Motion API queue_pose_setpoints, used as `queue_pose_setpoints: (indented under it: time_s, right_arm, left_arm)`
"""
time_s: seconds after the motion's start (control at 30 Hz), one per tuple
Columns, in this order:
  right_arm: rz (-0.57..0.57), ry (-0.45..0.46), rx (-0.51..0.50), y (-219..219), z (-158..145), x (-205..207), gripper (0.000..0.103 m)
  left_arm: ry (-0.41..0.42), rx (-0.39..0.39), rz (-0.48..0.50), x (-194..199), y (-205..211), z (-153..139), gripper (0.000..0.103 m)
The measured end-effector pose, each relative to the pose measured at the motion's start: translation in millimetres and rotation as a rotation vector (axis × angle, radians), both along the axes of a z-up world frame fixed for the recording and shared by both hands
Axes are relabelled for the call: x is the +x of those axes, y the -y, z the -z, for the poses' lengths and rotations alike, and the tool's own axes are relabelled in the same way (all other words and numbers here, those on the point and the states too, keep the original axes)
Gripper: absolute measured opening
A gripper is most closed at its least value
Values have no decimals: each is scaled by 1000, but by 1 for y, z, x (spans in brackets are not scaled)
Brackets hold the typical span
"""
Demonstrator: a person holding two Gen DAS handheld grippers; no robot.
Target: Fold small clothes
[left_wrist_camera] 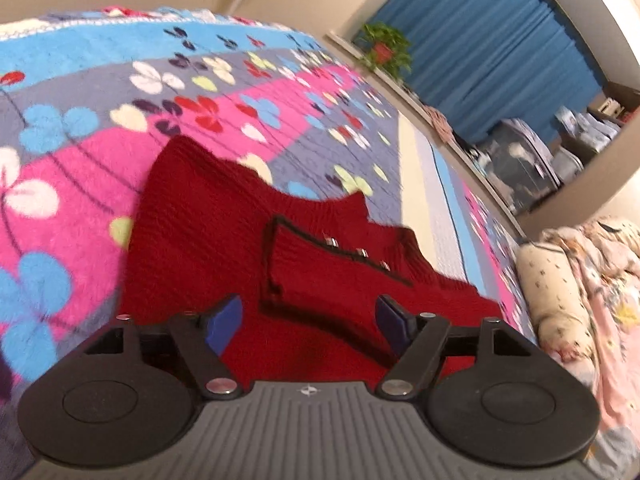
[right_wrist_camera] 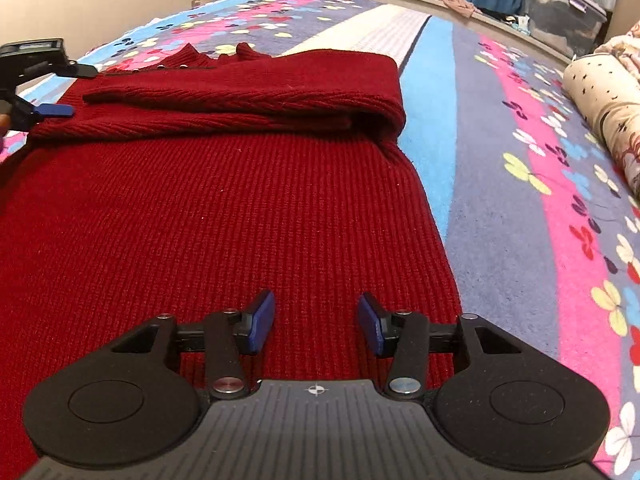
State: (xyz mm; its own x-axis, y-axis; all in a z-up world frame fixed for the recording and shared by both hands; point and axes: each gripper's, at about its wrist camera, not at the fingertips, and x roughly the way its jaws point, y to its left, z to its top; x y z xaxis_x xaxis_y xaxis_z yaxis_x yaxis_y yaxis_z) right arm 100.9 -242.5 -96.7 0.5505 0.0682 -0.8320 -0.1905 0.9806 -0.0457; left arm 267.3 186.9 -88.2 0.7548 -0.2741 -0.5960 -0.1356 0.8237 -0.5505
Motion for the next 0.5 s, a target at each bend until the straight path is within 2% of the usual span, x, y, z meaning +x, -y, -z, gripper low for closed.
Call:
queue_pose_setpoints:
  time_s: [0.07,0.13,0.2,0.23,0.3,0.43,0.5]
  right_arm:
    - [3,-2,6,1,0,2,50]
    - [-1,0,2,0,0,1,50]
    - [-9,3,-2,-1,1,1,50]
    - [-11,4,-2,0,1,1,50]
    - [-10,3,4,0,2,1,50]
    - [-10,0,4,0,0,2,51]
    - [-8,-1,3,0,0,2,51]
  left_arm:
    - [7,-4,-25,8,1,3,76]
    - [18,12,-43,13,3,4,60]
    - [14,64,-52,18,4,4,13]
    - [8,121,-63,18,5,1,3]
    - [45,150,-64,12,3,-9,1]
    - [152,193,-128,-14,4,-51,1]
    - [151,249,-139,-22,9,-58,1]
